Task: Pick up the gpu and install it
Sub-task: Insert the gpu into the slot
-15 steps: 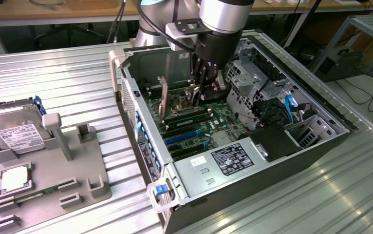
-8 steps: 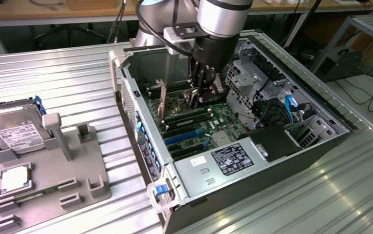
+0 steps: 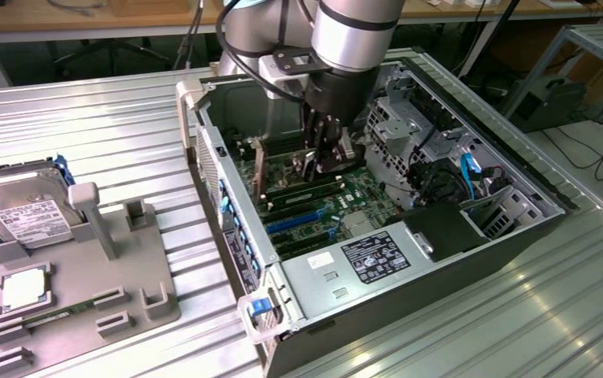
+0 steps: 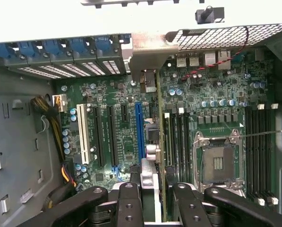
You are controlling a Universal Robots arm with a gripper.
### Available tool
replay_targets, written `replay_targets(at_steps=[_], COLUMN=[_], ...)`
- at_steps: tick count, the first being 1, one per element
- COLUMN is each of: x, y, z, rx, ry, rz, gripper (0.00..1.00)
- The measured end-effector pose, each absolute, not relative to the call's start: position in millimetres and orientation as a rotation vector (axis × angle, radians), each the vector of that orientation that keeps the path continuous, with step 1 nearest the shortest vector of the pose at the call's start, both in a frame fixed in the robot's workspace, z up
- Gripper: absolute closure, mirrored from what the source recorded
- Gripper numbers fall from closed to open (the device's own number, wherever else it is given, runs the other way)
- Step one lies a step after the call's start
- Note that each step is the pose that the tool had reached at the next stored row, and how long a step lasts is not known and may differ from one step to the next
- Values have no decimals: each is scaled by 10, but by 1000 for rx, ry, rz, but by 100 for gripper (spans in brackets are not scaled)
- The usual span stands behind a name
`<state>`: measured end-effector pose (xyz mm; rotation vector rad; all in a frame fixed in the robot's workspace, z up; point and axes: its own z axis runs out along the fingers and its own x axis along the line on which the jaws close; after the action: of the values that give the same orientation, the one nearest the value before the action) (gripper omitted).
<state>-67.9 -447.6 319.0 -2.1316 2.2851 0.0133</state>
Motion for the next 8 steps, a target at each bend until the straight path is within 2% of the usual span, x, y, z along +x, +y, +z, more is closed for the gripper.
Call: replay_targets(at_steps=[8], x=[-718], y=[-4482], z=[3107], rx=[-2132], ry=[2285], rz=[13], gripper=[70])
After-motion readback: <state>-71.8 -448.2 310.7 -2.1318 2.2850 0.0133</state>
